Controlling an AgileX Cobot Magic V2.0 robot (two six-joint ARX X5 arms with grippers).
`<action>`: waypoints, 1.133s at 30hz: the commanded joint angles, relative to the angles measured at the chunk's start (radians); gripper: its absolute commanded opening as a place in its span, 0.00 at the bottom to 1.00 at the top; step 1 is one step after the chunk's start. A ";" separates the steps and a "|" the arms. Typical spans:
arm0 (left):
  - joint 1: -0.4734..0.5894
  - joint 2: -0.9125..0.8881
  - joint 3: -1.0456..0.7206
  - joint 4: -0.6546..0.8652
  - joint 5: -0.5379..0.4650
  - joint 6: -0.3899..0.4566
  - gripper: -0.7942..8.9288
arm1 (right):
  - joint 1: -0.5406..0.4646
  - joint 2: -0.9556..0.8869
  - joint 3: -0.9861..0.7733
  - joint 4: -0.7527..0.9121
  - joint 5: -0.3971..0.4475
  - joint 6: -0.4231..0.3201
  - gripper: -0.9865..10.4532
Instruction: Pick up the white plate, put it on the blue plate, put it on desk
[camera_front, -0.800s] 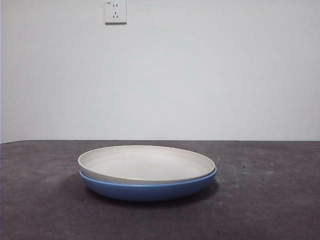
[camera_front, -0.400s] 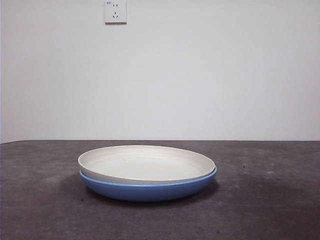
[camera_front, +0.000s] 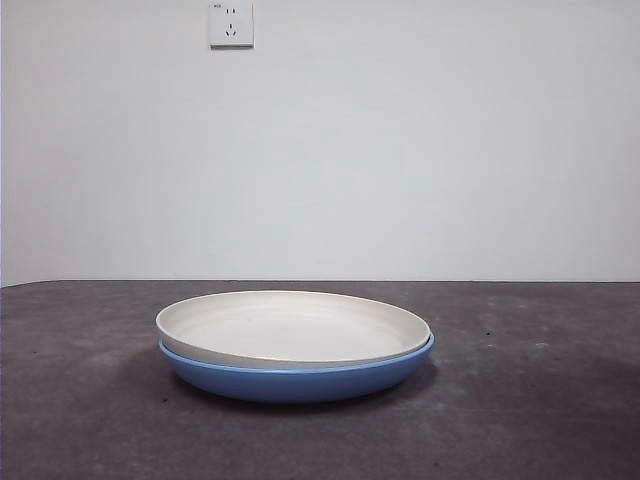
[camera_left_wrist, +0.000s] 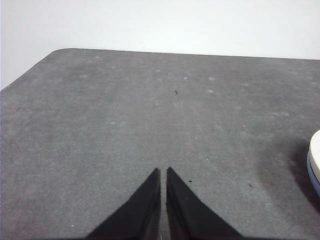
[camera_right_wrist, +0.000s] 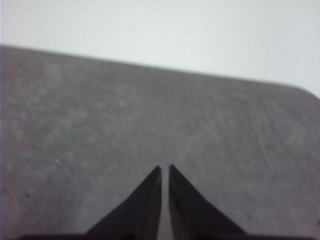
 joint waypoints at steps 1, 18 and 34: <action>0.002 0.000 -0.021 -0.007 -0.003 0.004 0.10 | -0.003 -0.002 -0.005 -0.034 0.016 0.013 0.11; 0.002 0.000 -0.021 -0.006 -0.003 0.004 0.10 | -0.002 -0.002 -0.005 -0.036 0.008 0.013 0.11; 0.002 0.000 -0.021 -0.006 -0.003 0.004 0.10 | -0.002 -0.002 -0.005 -0.037 0.008 0.013 0.11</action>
